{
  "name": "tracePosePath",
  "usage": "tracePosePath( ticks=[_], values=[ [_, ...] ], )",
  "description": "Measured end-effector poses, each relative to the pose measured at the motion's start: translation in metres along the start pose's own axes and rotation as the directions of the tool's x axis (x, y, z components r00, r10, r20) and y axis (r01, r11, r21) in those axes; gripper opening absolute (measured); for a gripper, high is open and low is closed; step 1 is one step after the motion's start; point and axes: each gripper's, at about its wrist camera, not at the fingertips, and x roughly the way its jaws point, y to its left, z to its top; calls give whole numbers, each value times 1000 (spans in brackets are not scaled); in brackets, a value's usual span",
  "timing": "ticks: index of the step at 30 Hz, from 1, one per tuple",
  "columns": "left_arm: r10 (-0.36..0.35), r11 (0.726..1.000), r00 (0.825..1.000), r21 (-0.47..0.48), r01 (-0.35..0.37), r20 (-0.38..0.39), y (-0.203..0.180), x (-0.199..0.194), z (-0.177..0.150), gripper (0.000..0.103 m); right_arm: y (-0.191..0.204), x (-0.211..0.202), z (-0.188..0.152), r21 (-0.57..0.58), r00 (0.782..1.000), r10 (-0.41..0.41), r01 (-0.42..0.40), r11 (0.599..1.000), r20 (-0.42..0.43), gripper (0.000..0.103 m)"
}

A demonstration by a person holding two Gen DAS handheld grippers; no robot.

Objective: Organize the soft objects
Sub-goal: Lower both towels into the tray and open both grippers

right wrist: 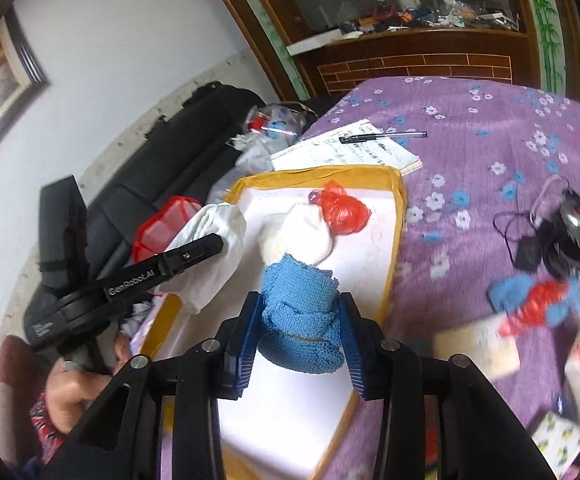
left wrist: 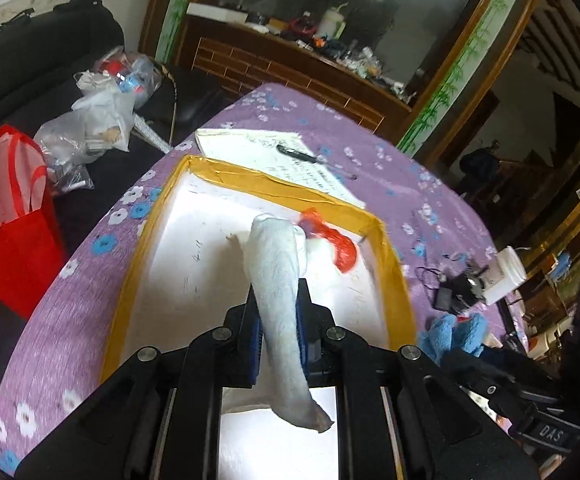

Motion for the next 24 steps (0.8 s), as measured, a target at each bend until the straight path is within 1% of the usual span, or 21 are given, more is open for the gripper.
tracePosePath(
  ticks=[2,3,6,11,14,19,23,24],
  values=[
    [-11,1000,999,0,11,-35,0,13,5,11,3,11,9,-8,999,-34,33,999,-6,40],
    [3,1000,999,-2,-3,-42,0,18,8,11,4,18,14,-10,999,-42,42,999,-16,40],
    [53,998,998,27,-52,-42,-1,29,12,11,4,34,22,-13,997,-73,73,997,-38,40],
    [64,998,996,27,-62,-65,1,39,13,11,1,57,30,-17,992,-112,111,994,-65,40],
    [73,997,995,30,-71,-71,5,42,15,12,0,69,32,-32,984,-158,156,987,-82,41],
    [65,997,996,41,-63,-61,7,42,15,12,-7,80,31,-22,982,-165,164,986,-89,44],
    [53,998,997,40,-50,-59,7,42,16,16,-13,82,31,-6,983,-160,160,987,-90,51],
    [47,998,997,39,-45,-54,6,40,16,19,-14,81,30,-2,985,-150,150,989,-91,51]
  ],
)
